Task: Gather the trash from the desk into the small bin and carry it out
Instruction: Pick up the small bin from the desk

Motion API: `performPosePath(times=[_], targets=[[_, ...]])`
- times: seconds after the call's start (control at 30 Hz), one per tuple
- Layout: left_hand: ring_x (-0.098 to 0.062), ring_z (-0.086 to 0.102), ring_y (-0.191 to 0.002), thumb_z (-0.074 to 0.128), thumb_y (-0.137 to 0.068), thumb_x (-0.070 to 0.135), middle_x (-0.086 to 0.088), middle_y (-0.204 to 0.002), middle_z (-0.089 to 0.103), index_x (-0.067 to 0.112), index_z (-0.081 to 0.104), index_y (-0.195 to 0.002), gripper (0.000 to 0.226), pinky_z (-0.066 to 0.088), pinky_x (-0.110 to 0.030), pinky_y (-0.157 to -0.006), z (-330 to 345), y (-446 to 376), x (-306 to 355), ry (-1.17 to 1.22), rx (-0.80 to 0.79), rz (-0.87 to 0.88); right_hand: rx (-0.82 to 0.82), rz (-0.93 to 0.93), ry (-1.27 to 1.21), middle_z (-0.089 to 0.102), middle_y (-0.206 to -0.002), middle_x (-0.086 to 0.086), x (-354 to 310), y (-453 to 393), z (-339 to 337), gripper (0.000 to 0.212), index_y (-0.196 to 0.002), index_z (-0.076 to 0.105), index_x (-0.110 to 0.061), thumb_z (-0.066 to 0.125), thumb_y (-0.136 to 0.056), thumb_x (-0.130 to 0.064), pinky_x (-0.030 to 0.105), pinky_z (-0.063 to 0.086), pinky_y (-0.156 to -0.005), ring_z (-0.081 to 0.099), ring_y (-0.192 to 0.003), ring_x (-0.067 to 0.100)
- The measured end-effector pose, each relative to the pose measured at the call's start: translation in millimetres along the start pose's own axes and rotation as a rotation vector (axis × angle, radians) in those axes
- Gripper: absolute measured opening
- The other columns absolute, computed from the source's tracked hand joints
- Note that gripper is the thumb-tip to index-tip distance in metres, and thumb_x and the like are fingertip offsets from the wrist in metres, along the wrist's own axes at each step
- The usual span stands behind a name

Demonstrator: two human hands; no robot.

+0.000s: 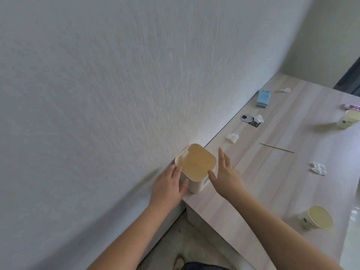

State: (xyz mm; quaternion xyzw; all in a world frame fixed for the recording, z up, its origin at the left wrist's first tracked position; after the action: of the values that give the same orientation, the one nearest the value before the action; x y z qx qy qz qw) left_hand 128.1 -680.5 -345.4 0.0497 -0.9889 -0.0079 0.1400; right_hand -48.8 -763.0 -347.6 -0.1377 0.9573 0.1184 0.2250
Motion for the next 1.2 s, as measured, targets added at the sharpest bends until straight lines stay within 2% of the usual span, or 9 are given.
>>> performPosePath(times=[0.17, 0.23, 0.33, 0.43, 0.53, 0.8, 0.93, 1.03, 1.2], targets=[[-0.023, 0.050, -0.132, 0.039, -0.101, 0.047, -0.006, -0.150, 0.048, 0.012, 0.038, -0.150, 0.061, 0.046, -0.037, -0.097, 17.5, -5.7, -19.2, 0.120, -0.050, -0.094, -0.123, 0.332, -0.279, 0.027, -0.157, 0.012, 21.4, -22.6, 27.7, 0.082, -0.154, -0.004, -0.018, 0.047, -0.096, -0.046, 0.042, 0.046, -0.095, 0.053, -0.125, 0.032], [-0.025, 0.050, -0.133, 0.041, -0.101, 0.046, -0.007, -0.151, 0.048, 0.011, 0.040, -0.150, 0.060, 0.045, -0.038, -0.099, 21.3, -6.3, -27.7, 0.145, -0.053, -0.124, -0.161, 0.477, -0.495, 0.052, -0.134, 0.014, 25.3, -26.8, 41.5, 0.076, -0.152, 0.007, -0.017, 0.049, -0.095, -0.043, 0.042, 0.057, -0.085, 0.070, -0.096, 0.027], [-0.026, 0.049, -0.134, 0.043, -0.101, 0.046, -0.008, -0.151, 0.049, 0.012, 0.040, -0.150, 0.060, 0.045, -0.039, -0.101, 23.9, -8.1, -37.0, 0.197, -0.053, -0.145, -0.218, 0.576, -0.708, 0.056, -0.110, 0.009, 26.6, -30.0, 57.6, 0.058, -0.147, 0.023, -0.018, 0.048, -0.097, -0.033, 0.040, 0.063, -0.067, 0.074, -0.070, 0.025], [-0.026, 0.047, -0.136, 0.044, -0.101, 0.044, -0.010, -0.151, 0.047, 0.012, 0.039, -0.150, 0.059, 0.043, -0.038, -0.103, 24.5, -11.9, -43.8, 0.243, -0.056, -0.159, -0.215, 0.554, -0.722, 0.058, -0.113, 0.010, 25.9, -33.1, 59.1, 0.046, -0.141, 0.034, -0.021, 0.044, -0.095, -0.022, 0.032, 0.061, -0.055, 0.074, -0.067, 0.026], [-0.025, 0.044, -0.139, 0.044, -0.101, 0.044, -0.008, -0.155, 0.044, 0.015, 0.037, -0.152, 0.058, 0.040, -0.037, -0.105, 25.6, -15.5, -46.7, 0.321, -0.064, -0.182, -0.225, 0.531, -0.720, 0.060, -0.112, 0.011, 24.3, -34.1, 57.7, 0.045, -0.135, 0.043, -0.021, 0.038, -0.090, -0.016, 0.034, 0.061, -0.055, 0.074, -0.067, 0.029], [-0.014, 0.049, -0.131, 0.043, -0.099, 0.054, 0.001, -0.154, 0.046, 0.024, 0.034, -0.155, 0.064, 0.034, -0.029, -0.100, 36.4, -34.4, -37.0, 0.740, -0.220, -0.307, -0.194, 0.444, -0.546, 0.067, -0.091, 0.008, 42.0, -13.3, 42.5, 0.049, -0.131, 0.042, -0.020, 0.035, -0.083, -0.018, 0.028, 0.058, -0.050, 0.071, -0.057, 0.021], [-0.011, 0.061, -0.105, 0.047, -0.099, 0.049, 0.003, -0.128, 0.066, 0.024, 0.054, -0.139, 0.048, 0.047, -0.030, -0.085, 37.6, -49.4, -11.9, 0.763, -0.288, -0.265, -0.168, 0.435, -0.518, 0.066, -0.085, 0.006, 50.9, 6.2, 26.4, 0.042, -0.126, 0.043, -0.023, 0.035, -0.085, -0.016, 0.029, 0.059, -0.051, 0.066, -0.049, 0.014], [0.004, 0.060, -0.093, 0.056, -0.094, 0.046, 0.020, -0.106, 0.066, 0.028, 0.060, -0.125, 0.036, 0.044, -0.016, -0.069, 36.5, -55.5, 7.8, 0.820, -0.334, -0.222, -0.127, 0.455, -0.546, 0.065, -0.092, 0.006, 65.5, 25.2, 8.3, 0.042, -0.128, 0.044, -0.024, 0.036, -0.087, -0.016, 0.031, 0.060, -0.053, 0.068, -0.052, 0.016], [0.001, 0.058, -0.091, 0.061, -0.092, 0.046, 0.018, -0.099, 0.062, 0.034, 0.056, -0.100, 0.015, 0.042, -0.018, -0.065, 43.5, -66.1, 58.6, 0.802, -0.485, -0.099, -0.060, 0.529, -0.561, 0.065, -0.093, 0.007, 99.0, 64.4, -21.7, 0.037, -0.125, 0.045, -0.022, 0.037, -0.090, -0.016, 0.030, 0.059, -0.053, 0.069, -0.052, 0.015]])
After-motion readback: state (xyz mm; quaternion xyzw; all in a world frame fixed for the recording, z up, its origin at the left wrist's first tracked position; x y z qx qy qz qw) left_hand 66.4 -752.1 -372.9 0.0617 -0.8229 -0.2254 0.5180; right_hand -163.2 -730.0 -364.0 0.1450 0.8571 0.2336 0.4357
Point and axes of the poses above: each hand's wrist, its own y-axis away from the middle knuckle, its own z-axis out of the palm, x = y × z, the point moved 8 cm from there along -y, towards the middle knuckle
